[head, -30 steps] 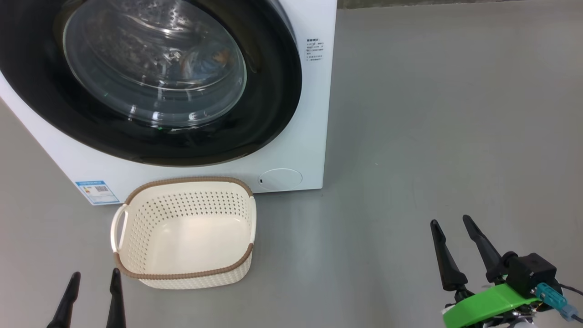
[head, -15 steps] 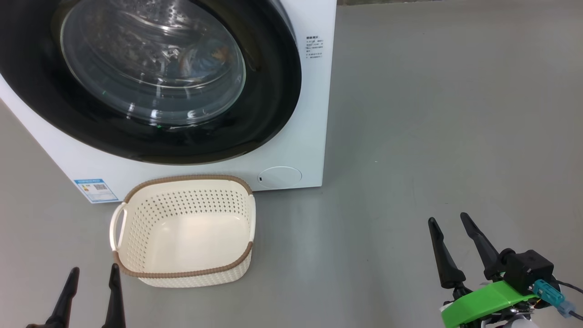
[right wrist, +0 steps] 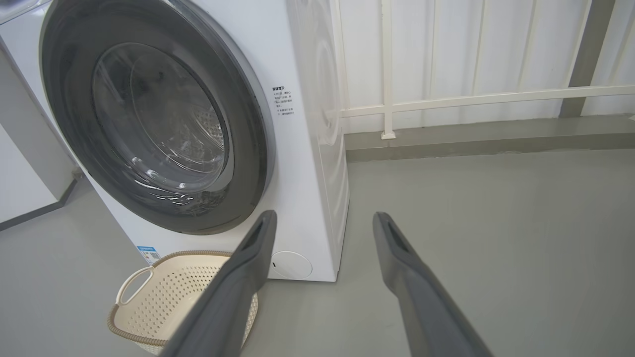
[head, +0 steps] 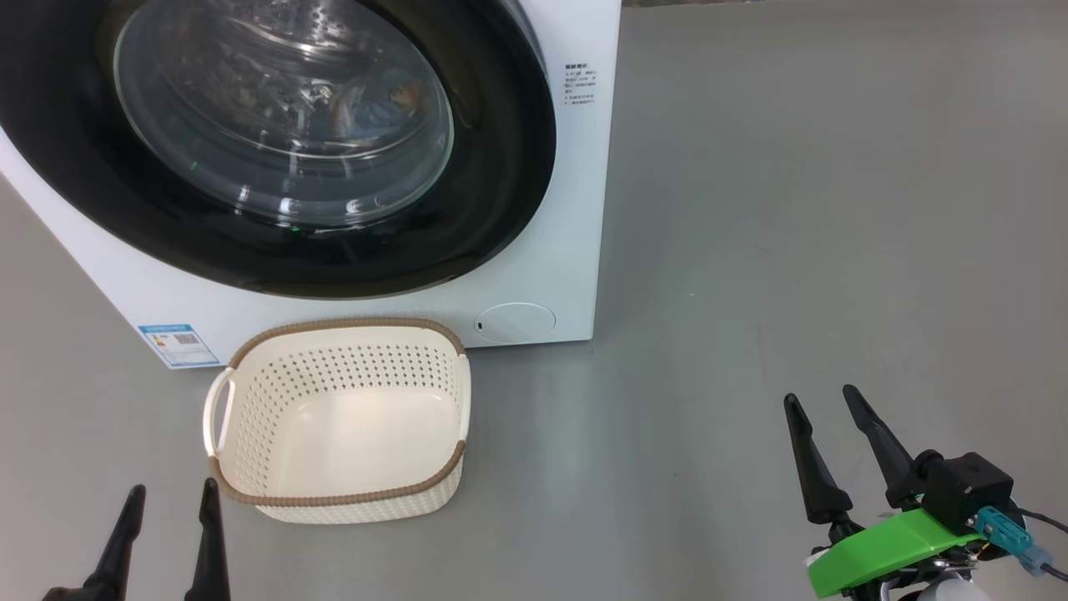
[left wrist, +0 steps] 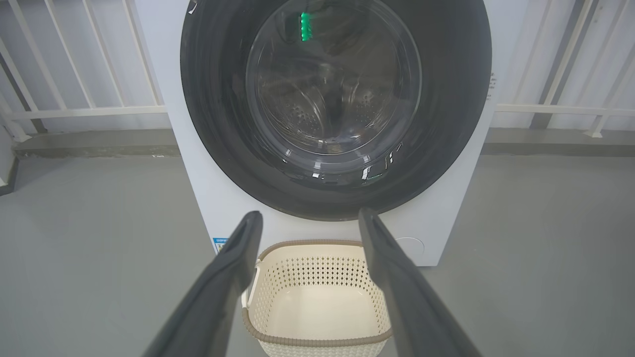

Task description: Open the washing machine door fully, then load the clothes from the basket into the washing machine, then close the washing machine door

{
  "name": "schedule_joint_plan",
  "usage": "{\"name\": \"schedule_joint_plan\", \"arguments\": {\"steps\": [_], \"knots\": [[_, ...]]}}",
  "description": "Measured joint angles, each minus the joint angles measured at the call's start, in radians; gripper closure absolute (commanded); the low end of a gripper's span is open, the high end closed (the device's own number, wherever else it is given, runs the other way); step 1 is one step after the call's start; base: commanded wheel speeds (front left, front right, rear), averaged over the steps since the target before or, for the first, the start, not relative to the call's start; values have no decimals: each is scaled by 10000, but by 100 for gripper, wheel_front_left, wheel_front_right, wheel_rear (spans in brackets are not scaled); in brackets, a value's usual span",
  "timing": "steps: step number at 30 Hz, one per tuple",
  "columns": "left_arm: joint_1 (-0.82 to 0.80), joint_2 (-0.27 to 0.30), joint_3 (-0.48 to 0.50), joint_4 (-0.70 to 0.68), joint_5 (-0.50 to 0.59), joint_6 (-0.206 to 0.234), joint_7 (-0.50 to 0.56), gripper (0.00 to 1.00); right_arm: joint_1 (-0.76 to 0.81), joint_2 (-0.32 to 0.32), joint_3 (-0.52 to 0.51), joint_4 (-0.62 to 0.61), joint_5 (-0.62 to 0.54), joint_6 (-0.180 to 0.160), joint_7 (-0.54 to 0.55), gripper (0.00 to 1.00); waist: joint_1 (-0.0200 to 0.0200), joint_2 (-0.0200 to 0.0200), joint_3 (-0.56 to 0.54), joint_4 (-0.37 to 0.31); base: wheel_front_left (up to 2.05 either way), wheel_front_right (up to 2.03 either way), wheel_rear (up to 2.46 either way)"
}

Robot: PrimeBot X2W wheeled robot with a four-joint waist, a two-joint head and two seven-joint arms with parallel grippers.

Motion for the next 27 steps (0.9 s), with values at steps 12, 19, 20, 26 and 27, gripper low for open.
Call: {"name": "schedule_joint_plan", "arguments": {"steps": [12, 19, 20, 26, 27], "knots": [[-40, -2, -13, -13, 2, 0, 0, 0, -21, 2, -12, 40, 0, 0, 0, 0, 0, 0, 61, -24, 0, 0, 0], [-49, 17, -25, -6, 8, -2, 0, 0, -183, -2, -4, 46, 0, 0, 0, 0, 0, 0, 95, -14, 0, 0, 0], [-49, 15, -38, -4, 6, -2, 0, 0, -186, -2, -4, 46, 0, 0, 0, 0, 0, 0, 91, -9, 0, 0, 0], [128, -242, -161, 535, -12, 0, 17, 100, 111, 79, 6, 598, 27, 6, 12, 100, 0, 0, 84, -3, 0, 0, 0], [152, -280, -176, 600, -48, 0, 52, 100, 198, 90, 8, 660, 61, 6, 13, 100, 1, 0, 83, -5, 0, 0, 0]]}}
